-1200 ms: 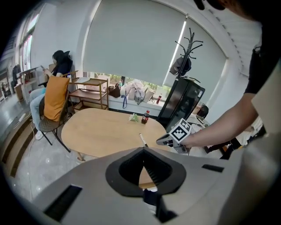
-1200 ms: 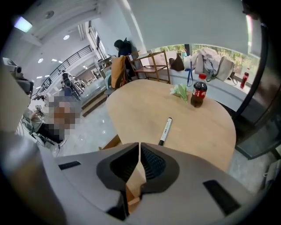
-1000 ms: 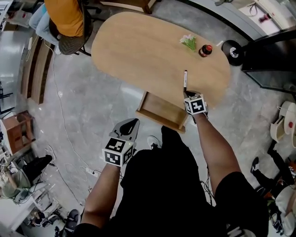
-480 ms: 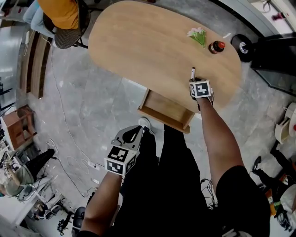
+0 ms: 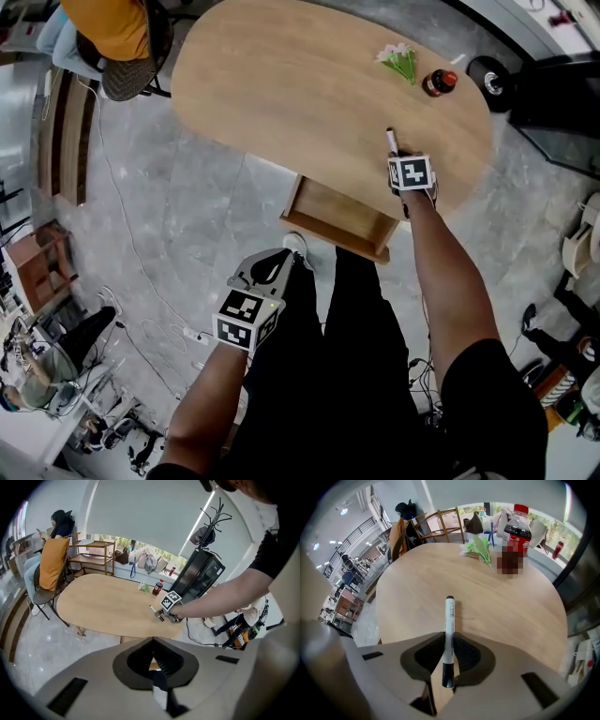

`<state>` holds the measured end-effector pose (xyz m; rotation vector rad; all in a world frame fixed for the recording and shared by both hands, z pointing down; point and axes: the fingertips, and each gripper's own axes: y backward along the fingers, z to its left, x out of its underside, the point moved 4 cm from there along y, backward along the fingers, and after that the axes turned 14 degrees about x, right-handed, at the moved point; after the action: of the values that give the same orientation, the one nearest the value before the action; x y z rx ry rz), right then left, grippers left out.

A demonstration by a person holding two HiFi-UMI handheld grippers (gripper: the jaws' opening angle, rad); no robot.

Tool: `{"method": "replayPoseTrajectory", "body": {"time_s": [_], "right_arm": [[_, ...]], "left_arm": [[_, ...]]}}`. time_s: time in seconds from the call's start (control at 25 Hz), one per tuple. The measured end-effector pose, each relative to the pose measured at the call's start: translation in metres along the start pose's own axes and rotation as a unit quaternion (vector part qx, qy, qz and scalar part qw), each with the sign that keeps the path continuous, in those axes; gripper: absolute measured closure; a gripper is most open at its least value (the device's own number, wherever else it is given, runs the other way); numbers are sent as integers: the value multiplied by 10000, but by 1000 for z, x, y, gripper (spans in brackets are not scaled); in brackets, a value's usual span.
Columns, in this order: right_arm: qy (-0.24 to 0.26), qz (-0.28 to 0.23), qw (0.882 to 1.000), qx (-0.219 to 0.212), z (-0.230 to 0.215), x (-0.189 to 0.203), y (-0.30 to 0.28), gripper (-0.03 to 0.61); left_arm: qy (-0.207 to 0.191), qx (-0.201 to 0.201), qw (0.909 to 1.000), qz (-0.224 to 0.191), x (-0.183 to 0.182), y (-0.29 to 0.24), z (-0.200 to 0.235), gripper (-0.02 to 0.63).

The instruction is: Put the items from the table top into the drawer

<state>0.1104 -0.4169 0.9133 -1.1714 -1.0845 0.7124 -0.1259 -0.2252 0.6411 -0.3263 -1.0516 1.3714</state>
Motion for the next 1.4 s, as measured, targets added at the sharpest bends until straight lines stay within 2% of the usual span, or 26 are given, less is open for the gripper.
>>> {"method": "replayPoseTrajectory", "body": {"time_s": [0.16,0.32,0.56,0.76,1.04,1.4], "right_arm": [[-146,-284,9992,-233,8,22,29,518],[253,-418,9974,-529,39,71,57,519],[990,-218,9932,-577,101,148,77,519],[1397,259,9882,-577,138,193,57,520],[1586,893,9828,-300,145,218,-6,520],[1973,890,9762,-101,153,216,-53,518]], "left_arm": [[-82,139,9999,39,5,-2,3,612],[-160,274,9995,28,11,-5,6,612],[-274,397,9987,144,35,1,12,612],[-193,437,9987,172,59,7,16,612],[-160,365,9991,141,75,14,21,612],[-7,201,9995,250,99,31,35,612]]}}
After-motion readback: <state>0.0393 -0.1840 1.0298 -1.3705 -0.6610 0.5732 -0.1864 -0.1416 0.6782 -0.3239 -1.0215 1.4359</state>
